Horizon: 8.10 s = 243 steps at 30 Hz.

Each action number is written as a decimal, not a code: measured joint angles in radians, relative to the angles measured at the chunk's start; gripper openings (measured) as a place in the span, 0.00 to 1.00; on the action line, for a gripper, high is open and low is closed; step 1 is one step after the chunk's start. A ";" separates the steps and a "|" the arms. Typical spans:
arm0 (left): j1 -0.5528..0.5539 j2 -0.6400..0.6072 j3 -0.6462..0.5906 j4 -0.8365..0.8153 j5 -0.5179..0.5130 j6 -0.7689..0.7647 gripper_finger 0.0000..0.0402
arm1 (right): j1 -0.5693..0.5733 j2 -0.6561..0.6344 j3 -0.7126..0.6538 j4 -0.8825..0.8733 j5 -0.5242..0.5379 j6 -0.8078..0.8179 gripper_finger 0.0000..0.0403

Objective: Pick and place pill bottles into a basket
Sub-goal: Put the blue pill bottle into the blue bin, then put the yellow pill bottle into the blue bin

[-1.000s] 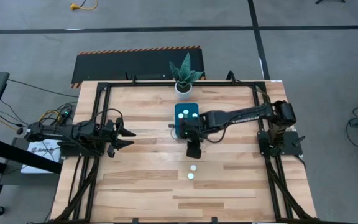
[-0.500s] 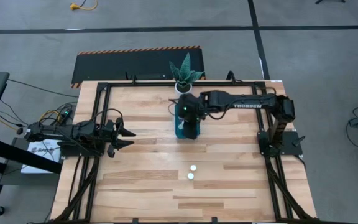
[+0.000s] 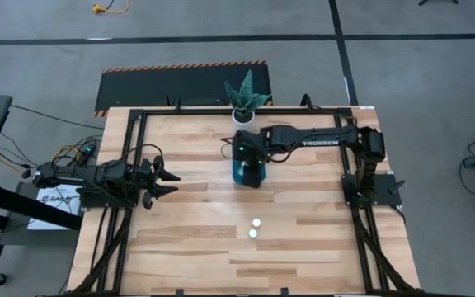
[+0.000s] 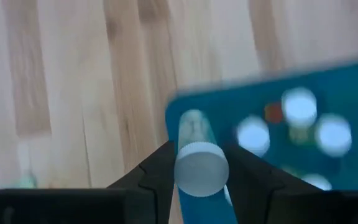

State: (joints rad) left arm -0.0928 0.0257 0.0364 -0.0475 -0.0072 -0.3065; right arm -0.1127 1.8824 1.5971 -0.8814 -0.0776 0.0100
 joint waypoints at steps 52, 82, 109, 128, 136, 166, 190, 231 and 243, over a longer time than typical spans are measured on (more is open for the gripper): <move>0.000 0.000 0.000 0.000 0.000 0.000 0.42 | 0.009 0.130 -0.007 -0.078 0.055 -0.018 0.40; 0.000 0.000 0.000 0.000 0.000 0.000 0.42 | 0.306 0.121 0.265 -0.268 -0.030 0.018 0.48; 0.000 0.000 0.000 0.000 0.000 0.000 0.42 | 0.438 0.121 0.061 -0.167 -0.019 0.063 0.45; 0.000 0.000 0.000 0.000 0.000 0.000 0.42 | 0.437 0.156 0.060 -0.102 -0.021 0.007 0.50; 0.000 0.000 0.000 0.000 0.000 0.000 0.42 | 0.416 0.188 0.064 -0.095 -0.028 -0.019 0.49; 0.000 0.000 0.000 0.000 0.000 0.000 0.42 | 0.360 0.214 0.080 -0.142 -0.053 0.008 0.28; 0.000 0.000 0.000 0.000 0.000 0.000 0.42 | 0.022 0.212 0.425 -0.307 -0.050 -0.130 0.26; 0.000 0.000 0.000 0.000 -0.001 0.000 0.42 | 0.006 0.378 0.405 -0.316 -0.031 -0.228 0.31; 0.000 0.000 0.000 0.000 0.000 0.000 0.42 | 0.006 0.382 0.405 -0.315 -0.031 -0.227 0.39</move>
State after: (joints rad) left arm -0.0927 0.0261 0.0362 -0.0475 -0.0074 -0.3065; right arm -0.1066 2.2642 2.0022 -1.1967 -0.1081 -0.2173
